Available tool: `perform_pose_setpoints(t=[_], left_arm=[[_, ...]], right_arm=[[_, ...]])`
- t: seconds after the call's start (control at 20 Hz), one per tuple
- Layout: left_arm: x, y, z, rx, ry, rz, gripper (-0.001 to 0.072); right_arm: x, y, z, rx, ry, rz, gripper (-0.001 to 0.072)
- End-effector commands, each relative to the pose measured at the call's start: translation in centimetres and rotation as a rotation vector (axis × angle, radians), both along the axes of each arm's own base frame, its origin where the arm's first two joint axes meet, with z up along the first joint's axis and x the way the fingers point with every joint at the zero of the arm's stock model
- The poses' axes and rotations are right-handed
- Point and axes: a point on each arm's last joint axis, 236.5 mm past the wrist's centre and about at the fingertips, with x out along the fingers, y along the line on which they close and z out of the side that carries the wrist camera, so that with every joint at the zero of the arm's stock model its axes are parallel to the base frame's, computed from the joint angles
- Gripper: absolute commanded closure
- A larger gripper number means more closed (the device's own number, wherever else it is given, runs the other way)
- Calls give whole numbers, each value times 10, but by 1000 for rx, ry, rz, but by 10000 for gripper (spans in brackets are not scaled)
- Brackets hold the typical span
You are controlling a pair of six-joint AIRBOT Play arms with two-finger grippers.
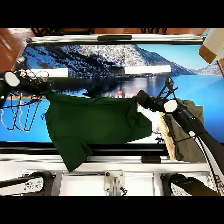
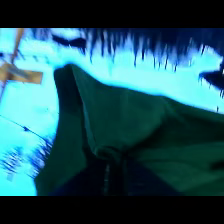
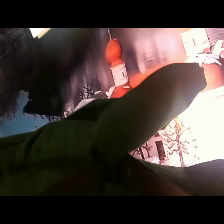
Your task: Fold the shirts.
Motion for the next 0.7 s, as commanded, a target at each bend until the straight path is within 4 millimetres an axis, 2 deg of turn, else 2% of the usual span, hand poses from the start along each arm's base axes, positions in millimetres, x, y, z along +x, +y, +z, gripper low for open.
perform_pose_setpoints(t=[0.0,0.05,0.15,0.2,0.3,0.35,0.45,0.5,0.55,0.65], left_arm=[[-28,-27,-47,-155,221,28,257],[-45,-25,-46,-155,288,-1,95],[-87,-11,-43,-160,434,-70,93],[-100,-2,-39,-172,466,-63,117],[-125,11,-28,-210,447,-58,189],[-144,18,-27,-222,437,-50,194],[-190,25,-39,-266,462,-10,219],[-209,23,-49,-309,473,20,219],[-222,17,-60,-363,469,53,218],[-234,5,-83,-446,460,111,219]], right_arm=[[2,1,-12,43,46,-26,183],[-1,0,1,37,32,10,181],[-18,-9,31,8,17,113,181],[-32,-18,42,-32,20,173,181],[-73,-49,46,-157,89,275,181],[-99,-67,44,-219,158,312,181],[-138,-97,40,-320,270,359,181],[-148,-105,41,-351,292,375,181],[-152,-107,44,-365,290,384,181],[-150,-104,46,-353,274,381,181]])
